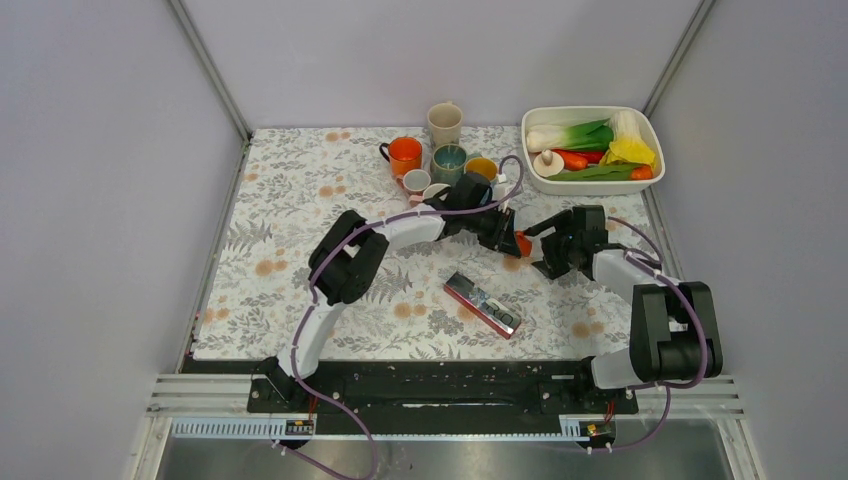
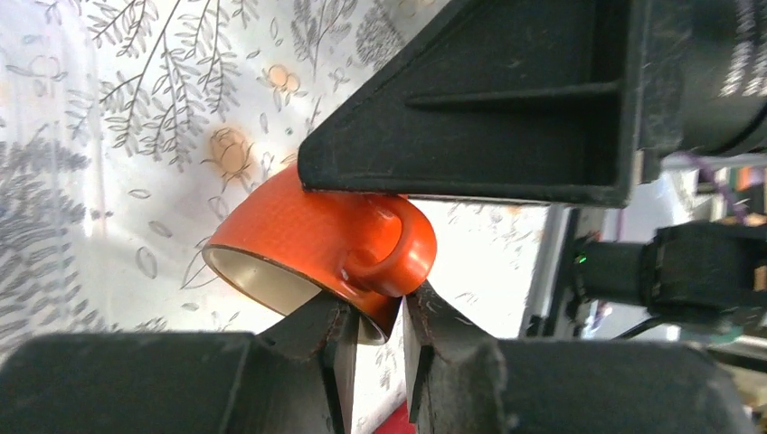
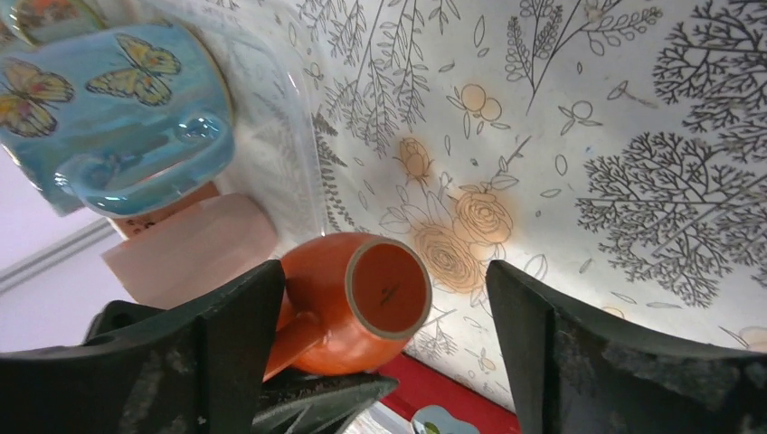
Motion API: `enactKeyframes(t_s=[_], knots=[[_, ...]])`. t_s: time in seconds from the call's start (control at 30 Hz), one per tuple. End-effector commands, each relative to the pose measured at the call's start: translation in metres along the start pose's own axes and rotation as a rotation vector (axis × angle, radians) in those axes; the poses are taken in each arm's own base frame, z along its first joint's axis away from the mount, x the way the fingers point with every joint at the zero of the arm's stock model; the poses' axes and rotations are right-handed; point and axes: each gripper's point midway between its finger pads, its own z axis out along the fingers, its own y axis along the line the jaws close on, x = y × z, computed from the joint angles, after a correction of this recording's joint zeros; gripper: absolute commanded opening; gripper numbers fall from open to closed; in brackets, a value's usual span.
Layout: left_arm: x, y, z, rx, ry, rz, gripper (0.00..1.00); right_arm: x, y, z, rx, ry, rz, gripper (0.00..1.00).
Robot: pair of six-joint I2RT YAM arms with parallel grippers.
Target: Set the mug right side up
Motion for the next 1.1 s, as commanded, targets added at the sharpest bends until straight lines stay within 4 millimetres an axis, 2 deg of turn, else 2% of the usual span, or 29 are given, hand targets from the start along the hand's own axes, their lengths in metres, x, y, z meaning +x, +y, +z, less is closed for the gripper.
enactKeyframes(t_s=[0.0, 0.17, 0.33, 0.5, 0.6, 0.67, 0.87, 1.07], knots=[[-0.048, 0.002, -0.019, -0.148, -0.054, 0.307, 0.0, 0.025, 0.005, -0.016, 0.039, 0.102, -0.166, 0.94], [-0.057, -0.008, -0.04, -0.187, 0.028, 0.485, 0.0, 0.013, 0.015, -0.024, 0.058, 0.056, -0.216, 0.96], [-0.061, -0.008, -0.058, -0.289, 0.111, 0.65, 0.0, -0.014, 0.013, -0.042, 0.146, -0.071, -0.288, 0.96], [-0.064, 0.014, -0.081, -0.476, 0.232, 0.828, 0.0, -0.044, 0.016, -0.066, 0.194, -0.22, -0.376, 0.96], [-0.067, 0.034, -0.099, -0.601, 0.31, 0.902, 0.0, -0.053, 0.013, -0.074, 0.227, -0.251, -0.427, 0.96], [-0.062, 0.044, -0.107, -0.638, 0.369, 0.934, 0.0, -0.054, 0.008, -0.075, 0.244, -0.254, -0.451, 0.96], [-0.043, 0.065, -0.111, -0.649, 0.49, 0.997, 0.0, -0.051, -0.001, -0.074, 0.254, -0.244, -0.471, 0.96], [-0.041, 0.084, -0.105, -0.677, 0.567, 1.083, 0.0, -0.051, -0.006, -0.075, 0.254, -0.245, -0.497, 0.96]])
